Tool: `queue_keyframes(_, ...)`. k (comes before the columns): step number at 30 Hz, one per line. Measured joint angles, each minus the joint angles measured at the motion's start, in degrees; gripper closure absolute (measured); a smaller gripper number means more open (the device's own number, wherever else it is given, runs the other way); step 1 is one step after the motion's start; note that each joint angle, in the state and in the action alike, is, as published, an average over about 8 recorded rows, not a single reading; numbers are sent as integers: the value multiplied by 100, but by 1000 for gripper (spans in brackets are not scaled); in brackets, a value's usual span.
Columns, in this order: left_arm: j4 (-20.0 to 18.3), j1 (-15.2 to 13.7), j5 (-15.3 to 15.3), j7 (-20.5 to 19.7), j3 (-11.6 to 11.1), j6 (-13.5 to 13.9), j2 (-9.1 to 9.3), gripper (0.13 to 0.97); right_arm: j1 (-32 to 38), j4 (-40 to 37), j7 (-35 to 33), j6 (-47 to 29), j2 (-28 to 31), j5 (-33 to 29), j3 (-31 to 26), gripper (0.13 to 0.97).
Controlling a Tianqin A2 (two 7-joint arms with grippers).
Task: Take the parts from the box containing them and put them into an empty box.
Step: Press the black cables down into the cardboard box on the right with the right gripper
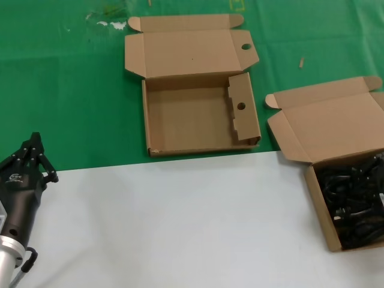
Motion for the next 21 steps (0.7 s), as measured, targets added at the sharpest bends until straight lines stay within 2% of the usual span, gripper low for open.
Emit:
queue_keyframes(9, 0, 0, 0, 0, 0, 0, 0, 957, 14, 177, 153, -89, 98, 49, 103, 909)
queue_keyframes(21, 0, 0, 0, 0, 0, 0, 0, 957, 403, 998, 853, -668, 361, 43, 305, 955)
